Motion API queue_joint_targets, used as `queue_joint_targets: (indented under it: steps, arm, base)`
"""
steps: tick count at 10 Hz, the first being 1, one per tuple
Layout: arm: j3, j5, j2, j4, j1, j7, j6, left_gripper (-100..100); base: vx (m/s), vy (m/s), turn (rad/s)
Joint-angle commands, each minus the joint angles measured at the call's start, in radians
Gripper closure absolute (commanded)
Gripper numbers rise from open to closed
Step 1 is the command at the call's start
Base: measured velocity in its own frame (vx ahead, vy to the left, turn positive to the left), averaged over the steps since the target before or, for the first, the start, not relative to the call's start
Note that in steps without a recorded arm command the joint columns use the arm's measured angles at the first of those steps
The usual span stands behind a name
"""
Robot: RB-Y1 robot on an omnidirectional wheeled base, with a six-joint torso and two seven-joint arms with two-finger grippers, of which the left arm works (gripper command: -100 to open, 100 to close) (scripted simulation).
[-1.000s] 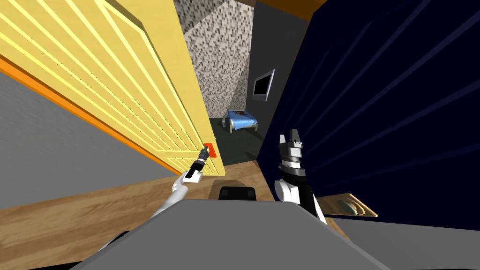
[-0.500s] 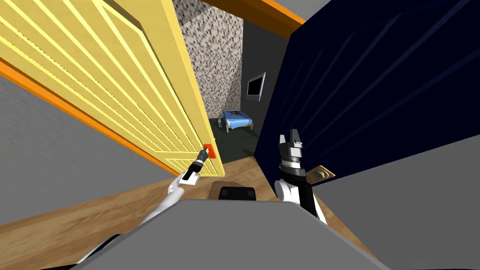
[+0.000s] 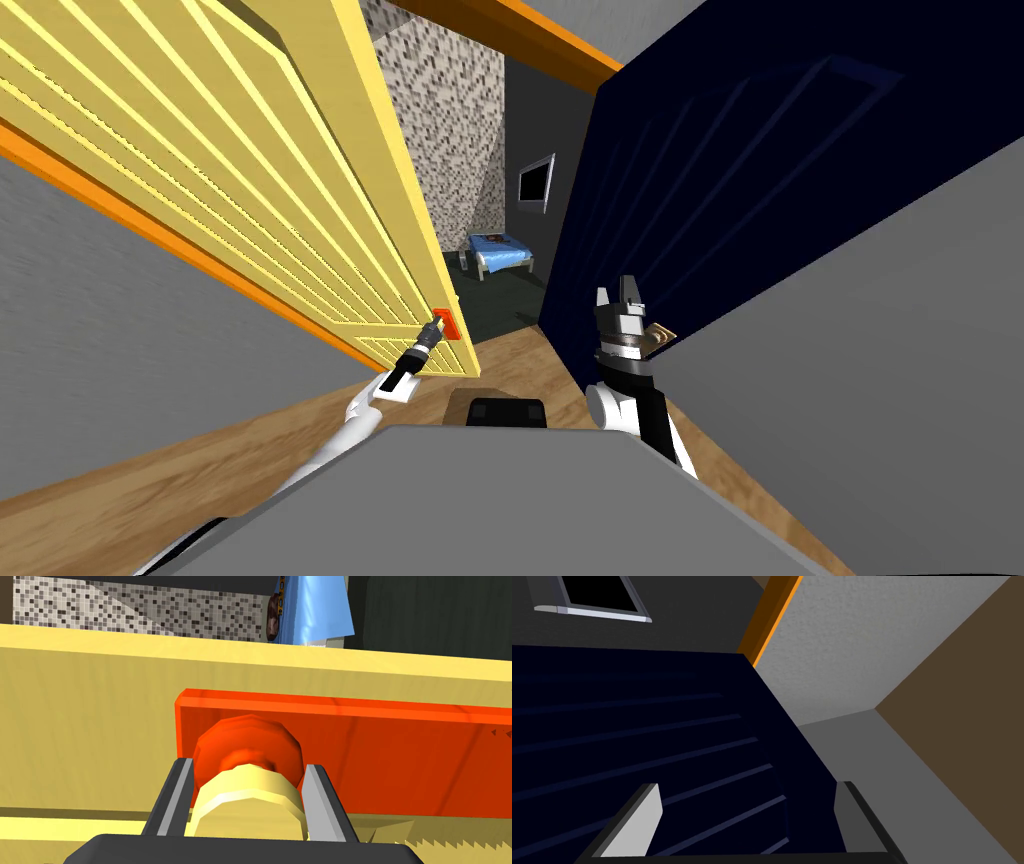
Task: Pull the door open
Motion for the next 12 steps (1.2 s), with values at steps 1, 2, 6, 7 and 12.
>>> queue_joint_targets:
  steps: [1, 2, 6, 7, 12]
  arm:
    - [-0.011, 0.002, 0.024, -0.007, 0.015, 0.018, -0.017, 100]
    - [-0.021, 0.002, 0.040, -0.014, 0.027, 0.031, -0.030, 100]
    - [-0.046, 0.001, 0.076, -0.023, 0.061, 0.058, -0.071, 100]
    - [-0.053, 0.001, 0.092, -0.027, 0.073, 0.068, -0.088, 100]
    - [-0.083, 0.003, 0.166, -0.046, 0.128, 0.118, -0.167, 100]
  base:
    - [-0.237, 0.091, -0.097]
    - [-0.235, 0.099, -0.138]
    - [-0.177, 0.090, -0.105]
    - [-0.203, 0.118, -0.153]
    - [-0.205, 0.102, -0.112]
